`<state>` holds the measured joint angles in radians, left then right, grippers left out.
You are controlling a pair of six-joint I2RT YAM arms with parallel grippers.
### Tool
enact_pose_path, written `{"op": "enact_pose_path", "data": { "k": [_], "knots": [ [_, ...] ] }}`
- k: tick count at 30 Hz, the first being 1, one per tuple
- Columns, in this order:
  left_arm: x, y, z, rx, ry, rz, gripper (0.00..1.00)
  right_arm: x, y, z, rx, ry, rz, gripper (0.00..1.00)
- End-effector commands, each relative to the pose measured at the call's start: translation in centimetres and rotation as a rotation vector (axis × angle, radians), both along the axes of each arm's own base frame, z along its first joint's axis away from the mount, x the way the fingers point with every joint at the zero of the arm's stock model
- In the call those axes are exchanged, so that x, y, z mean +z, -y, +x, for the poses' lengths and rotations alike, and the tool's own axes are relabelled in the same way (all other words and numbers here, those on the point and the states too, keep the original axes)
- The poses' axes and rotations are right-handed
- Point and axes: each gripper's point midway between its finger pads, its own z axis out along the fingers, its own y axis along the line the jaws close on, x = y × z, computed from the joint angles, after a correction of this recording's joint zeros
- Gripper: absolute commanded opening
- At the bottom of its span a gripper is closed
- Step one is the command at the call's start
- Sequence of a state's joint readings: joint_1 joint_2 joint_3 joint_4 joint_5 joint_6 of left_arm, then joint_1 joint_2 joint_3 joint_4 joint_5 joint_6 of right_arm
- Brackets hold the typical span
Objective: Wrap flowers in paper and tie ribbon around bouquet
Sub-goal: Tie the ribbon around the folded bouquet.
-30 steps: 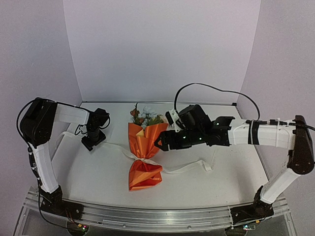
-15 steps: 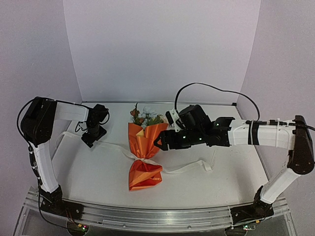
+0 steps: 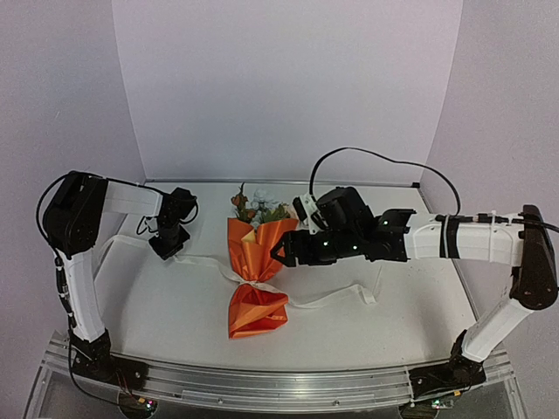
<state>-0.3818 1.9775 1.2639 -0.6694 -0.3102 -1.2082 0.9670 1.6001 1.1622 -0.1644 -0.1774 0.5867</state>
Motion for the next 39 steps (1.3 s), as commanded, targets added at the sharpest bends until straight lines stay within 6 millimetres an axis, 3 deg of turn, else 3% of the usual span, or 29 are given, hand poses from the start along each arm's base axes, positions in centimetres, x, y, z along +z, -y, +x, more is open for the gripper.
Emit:
{"op": "enact_pose_path", "data": {
  "k": [1,8,15,19,26,39],
  "knots": [
    [1.4,5.2,-1.9,-0.173,0.022,-0.186,0.00,1.0,-2.0,0.0,0.045,0.071,0.005,0.79],
    [8.9,8.5,-3.2,-0.313,0.203,-0.362,0.00,1.8,-5.3,1.5,0.117,0.186,-0.047,0.79],
    [13.7,9.7,-5.4,-0.418,0.299,-0.463,0.00,1.7,-10.2,2.8,0.212,0.258,-0.072,0.79],
    [16.2,9.4,-6.6,-0.461,0.347,-0.475,0.00,0.9,-13.0,2.4,0.280,0.246,-0.054,0.77],
    [19.7,9.2,-8.4,-0.510,0.420,-0.517,0.00,-0.2,-16.8,1.2,0.336,0.240,-0.031,0.75],
    [23.2,8.1,-10.3,-0.515,0.477,-0.531,0.00,-0.4,-20.0,3.0,0.252,0.297,-0.019,0.79]
  ]
}}
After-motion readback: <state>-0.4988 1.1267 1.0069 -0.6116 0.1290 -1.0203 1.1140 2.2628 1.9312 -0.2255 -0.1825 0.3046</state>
